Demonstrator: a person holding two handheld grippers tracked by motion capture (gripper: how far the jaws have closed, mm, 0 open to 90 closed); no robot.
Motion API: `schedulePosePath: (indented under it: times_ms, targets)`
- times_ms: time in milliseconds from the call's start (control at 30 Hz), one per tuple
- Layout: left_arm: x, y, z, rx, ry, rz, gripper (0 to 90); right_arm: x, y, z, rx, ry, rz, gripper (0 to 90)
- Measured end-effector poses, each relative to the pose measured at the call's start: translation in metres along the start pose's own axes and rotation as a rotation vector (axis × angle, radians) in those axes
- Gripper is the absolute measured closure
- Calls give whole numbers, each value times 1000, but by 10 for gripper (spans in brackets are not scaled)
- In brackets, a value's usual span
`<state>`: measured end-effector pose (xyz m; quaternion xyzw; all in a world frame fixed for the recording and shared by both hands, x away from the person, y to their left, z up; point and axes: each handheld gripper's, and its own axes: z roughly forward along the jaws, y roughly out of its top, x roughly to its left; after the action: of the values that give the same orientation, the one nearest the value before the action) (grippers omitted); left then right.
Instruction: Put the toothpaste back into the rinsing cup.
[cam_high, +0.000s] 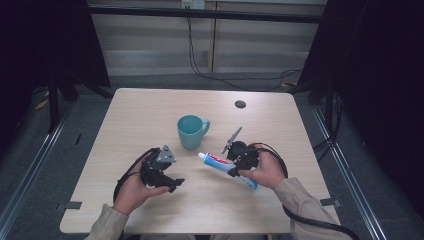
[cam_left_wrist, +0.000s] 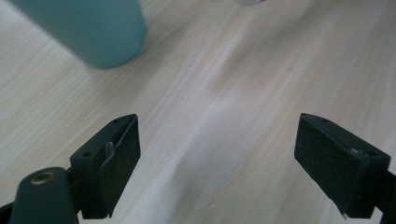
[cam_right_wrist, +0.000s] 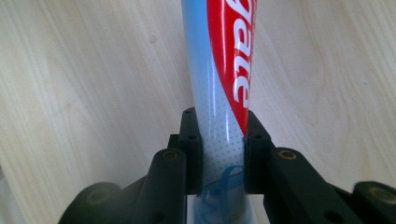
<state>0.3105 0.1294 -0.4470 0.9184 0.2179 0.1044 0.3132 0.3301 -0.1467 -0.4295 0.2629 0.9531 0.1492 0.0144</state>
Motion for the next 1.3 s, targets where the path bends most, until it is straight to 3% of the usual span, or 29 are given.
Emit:
schedulePosePath:
  times_ms: [33, 100, 233, 667, 1033, 1133, 1233, 1300]
  targets:
    - [0, 0, 0, 0, 0, 0, 143, 0, 0, 0, 0, 0, 0, 752]
    - [-3, 9, 3, 22, -5, 47, 143, 2, 1, -1, 7, 8, -7, 752]
    - [-6, 21, 4, 20, -16, 93, 154, 3, 3, -1, 4, 17, -29, 752]
    - [-16, 49, 9, 8, 1, 195, 157, 15, 18, 3, -2, 77, -114, 750]
    - [-20, 53, 17, 12, -14, 207, 171, 17, 15, 2, -9, 71, -139, 748]
    - [-19, 44, 18, 9, -16, 182, 171, 14, 10, 14, 15, 47, -134, 747]
    - [-18, 38, 19, 9, -18, 168, 171, 11, 7, 21, 7, 56, -123, 746]
    - [-16, 34, 19, 18, -20, 157, 170, 9, 5, 25, 10, 33, -130, 745]
